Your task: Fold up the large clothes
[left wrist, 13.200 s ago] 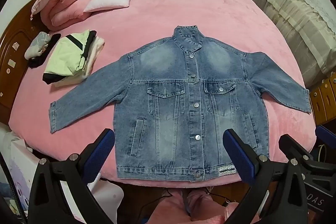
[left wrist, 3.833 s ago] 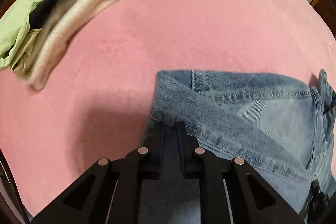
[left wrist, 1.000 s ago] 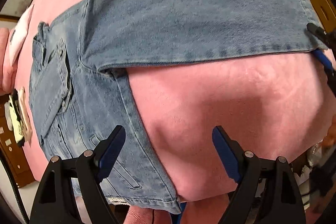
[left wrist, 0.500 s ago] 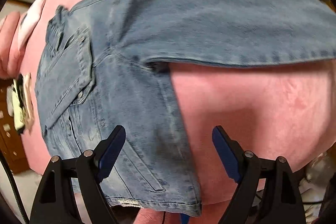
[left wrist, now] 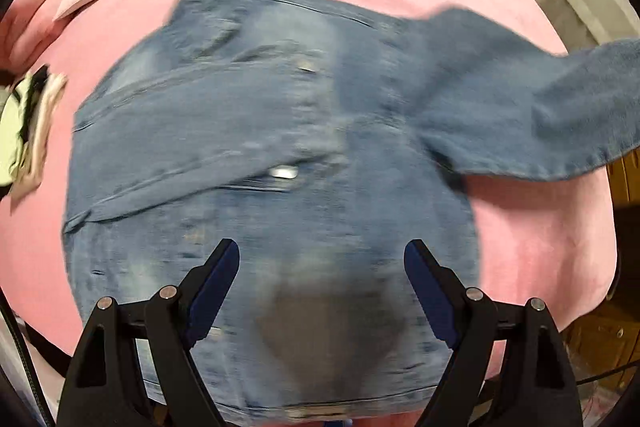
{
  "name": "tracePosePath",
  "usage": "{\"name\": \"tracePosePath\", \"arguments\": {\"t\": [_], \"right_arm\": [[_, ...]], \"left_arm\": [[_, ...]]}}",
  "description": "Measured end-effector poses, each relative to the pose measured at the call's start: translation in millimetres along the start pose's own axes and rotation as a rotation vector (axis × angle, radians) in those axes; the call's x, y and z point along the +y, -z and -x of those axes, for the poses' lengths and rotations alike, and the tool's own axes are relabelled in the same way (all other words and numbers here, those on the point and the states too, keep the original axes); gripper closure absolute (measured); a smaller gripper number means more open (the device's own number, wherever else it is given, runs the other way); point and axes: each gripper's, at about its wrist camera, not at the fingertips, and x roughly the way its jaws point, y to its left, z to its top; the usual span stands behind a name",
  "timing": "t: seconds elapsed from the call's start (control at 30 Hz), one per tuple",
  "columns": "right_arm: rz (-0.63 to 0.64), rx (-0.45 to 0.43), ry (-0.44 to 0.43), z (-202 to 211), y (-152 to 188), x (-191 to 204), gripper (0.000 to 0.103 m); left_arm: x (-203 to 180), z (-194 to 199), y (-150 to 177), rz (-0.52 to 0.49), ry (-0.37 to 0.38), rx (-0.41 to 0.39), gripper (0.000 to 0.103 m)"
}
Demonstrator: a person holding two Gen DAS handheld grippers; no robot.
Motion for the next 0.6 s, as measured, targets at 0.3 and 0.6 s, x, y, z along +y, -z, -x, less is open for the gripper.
{"name": "tracePosePath", "arguments": {"t": [0.3,0.6], "right_arm": [[0.189,0.135,-0.239,-59.5,122.3,150.2,0.091],[0.287,0.587,-0.044,-161.0,296.7,169.3,0.087]], "left_arm": [[150.9,7.7,-3.7,0.138,-0.041,-0.061,0.02],[241.0,-21.7,4.4,0.231,-0.059,-0.024,0.02]]}}
